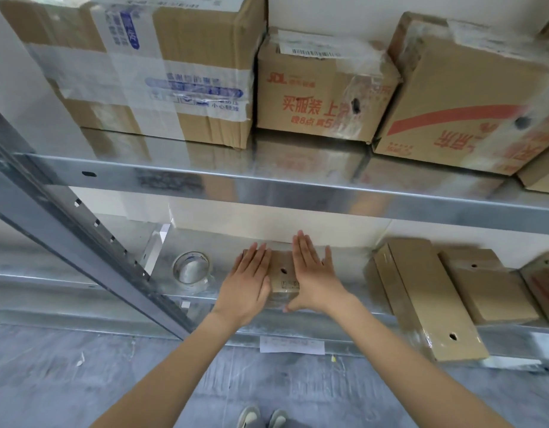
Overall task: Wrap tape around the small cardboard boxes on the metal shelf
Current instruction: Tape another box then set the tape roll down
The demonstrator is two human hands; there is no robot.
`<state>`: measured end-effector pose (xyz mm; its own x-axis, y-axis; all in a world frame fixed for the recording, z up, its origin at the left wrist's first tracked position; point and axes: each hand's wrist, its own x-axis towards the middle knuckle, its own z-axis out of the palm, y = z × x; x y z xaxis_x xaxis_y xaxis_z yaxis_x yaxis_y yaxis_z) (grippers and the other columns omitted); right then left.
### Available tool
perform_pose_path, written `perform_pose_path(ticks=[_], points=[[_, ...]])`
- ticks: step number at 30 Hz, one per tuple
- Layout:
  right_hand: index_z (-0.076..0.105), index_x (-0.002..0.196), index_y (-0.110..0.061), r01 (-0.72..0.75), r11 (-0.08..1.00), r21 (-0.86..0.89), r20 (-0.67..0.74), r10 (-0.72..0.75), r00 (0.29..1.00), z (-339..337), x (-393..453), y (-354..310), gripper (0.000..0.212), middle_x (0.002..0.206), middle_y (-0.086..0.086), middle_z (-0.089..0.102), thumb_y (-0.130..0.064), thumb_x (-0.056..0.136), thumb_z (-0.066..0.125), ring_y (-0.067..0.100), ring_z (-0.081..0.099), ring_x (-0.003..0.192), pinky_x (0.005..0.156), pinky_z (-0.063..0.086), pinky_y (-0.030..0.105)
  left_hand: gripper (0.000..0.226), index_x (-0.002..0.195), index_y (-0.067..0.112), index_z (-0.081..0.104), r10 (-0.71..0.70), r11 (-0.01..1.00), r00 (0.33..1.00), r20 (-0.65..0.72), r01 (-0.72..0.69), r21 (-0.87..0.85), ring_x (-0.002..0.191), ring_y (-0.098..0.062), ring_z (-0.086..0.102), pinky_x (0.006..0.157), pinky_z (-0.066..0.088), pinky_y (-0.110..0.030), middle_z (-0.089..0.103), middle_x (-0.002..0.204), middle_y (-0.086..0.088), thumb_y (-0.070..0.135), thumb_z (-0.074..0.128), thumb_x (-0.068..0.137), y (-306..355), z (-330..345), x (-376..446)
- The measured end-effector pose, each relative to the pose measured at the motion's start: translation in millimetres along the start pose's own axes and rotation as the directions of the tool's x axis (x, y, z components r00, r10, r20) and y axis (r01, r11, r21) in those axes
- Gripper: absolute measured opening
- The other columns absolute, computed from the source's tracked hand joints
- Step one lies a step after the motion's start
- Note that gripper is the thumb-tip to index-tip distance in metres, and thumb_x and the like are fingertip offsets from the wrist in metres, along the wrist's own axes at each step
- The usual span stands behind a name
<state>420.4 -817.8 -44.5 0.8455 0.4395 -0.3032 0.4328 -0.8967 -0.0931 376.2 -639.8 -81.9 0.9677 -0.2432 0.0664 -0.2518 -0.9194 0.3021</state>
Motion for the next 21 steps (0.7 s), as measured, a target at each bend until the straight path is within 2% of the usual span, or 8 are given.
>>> perform_pose_path(ticks=[4, 7, 11, 16, 19, 21], points=[[-0.019, 0.149, -0.001, 0.022, 0.999, -0.036, 0.033, -0.021, 0.999, 5.0, 11.4, -18.1, 0.145, 0.158, 0.013, -0.025, -0.062, 0.06, 0.078, 0.025, -0.021, 0.146, 0.116, -0.007, 0.058, 0.055, 0.153, 0.004, 0.024, 0.006, 1.0, 1.0, -0.027, -0.007, -0.013, 0.152, -0.025, 0.006, 0.124, 0.001, -0.035, 0.018, 0.162, -0.011, 0.022, 0.032, 0.102, 0.9, -0.7, 2.2], [-0.013, 0.151, -0.002, -0.008, 0.999, -0.053, -0.015, 0.007, 1.0, 8.0, 8.0, -26.1, 0.131, 0.159, 0.013, -0.02, -0.054, 0.069, 0.075, 0.025, -0.018, 0.147, 0.116, -0.007, 0.057, 0.057, 0.154, 0.006, 0.02, -0.02, 1.0, 1.0, 0.011, 0.019, 0.022, 0.152, -0.022, 0.002, 0.123, -0.002, -0.033, 0.013, 0.163, -0.009, 0.026, 0.026, 0.101, 2.1, 0.3, 5.0], [-0.01, 0.152, -0.004, 0.058, 0.998, -0.035, -0.086, -0.061, 0.994, 30.7, -30.8, -33.5, 0.123, 0.161, 0.012, -0.016, -0.047, 0.072, 0.073, 0.023, -0.018, 0.148, 0.117, -0.011, 0.053, 0.058, 0.156, 0.009, 0.011, -0.038, 0.996, 0.998, 0.04, 0.034, 0.082, 0.152, -0.021, -0.004, 0.122, -0.008, -0.031, 0.002, 0.164, -0.007, 0.027, 0.026, 0.104, 2.7, 0.8, 5.4], [-0.016, 0.152, -0.009, 0.116, 0.993, -0.015, -0.155, -0.116, 0.981, 52.8, -67.9, -38.5, 0.11, 0.158, 0.007, -0.026, -0.038, 0.08, 0.063, 0.021, -0.026, 0.145, 0.119, -0.012, 0.048, 0.057, 0.156, 0.009, 0.008, -0.036, 0.995, 0.998, 0.055, 0.03, 0.098, 0.152, -0.02, -0.006, 0.122, -0.007, -0.032, -0.001, 0.165, -0.007, 0.029, 0.023, 0.105, 1.2, 3.1, 6.0], [-0.003, 0.154, -0.013, 0.151, 0.981, 0.122, -0.253, -0.117, 0.96, 48.4, -61.6, -29.6, 0.098, 0.16, -0.001, -0.013, -0.034, 0.086, 0.064, 0.015, -0.014, 0.148, 0.121, -0.001, 0.048, 0.057, 0.156, 0.009, 0.01, -0.02, 0.997, 0.997, 0.074, 0.015, 0.07, 0.152, -0.021, -0.005, 0.122, -0.006, -0.033, -0.004, 0.164, -0.005, 0.027, 0.026, 0.105, -1.3, 0.9, 8.1], [0.004, 0.155, -0.016, 0.067, 0.927, 0.368, -0.344, 0.068, 0.937, 46.5, -58.5, -15.1, 0.098, 0.16, -0.002, 0.0, -0.034, 0.085, 0.07, 0.014, -0.003, 0.149, 0.122, 0.006, 0.042, 0.058, 0.156, 0.014, 0.004, -0.027, 0.999, 0.998, 0.062, 0.028, -0.018, 0.151, -0.021, -0.011, 0.123, -0.007, -0.038, -0.014, 0.161, 0.001, 0.029, 0.028, 0.106, -3.2, 0.7, 4.8]])
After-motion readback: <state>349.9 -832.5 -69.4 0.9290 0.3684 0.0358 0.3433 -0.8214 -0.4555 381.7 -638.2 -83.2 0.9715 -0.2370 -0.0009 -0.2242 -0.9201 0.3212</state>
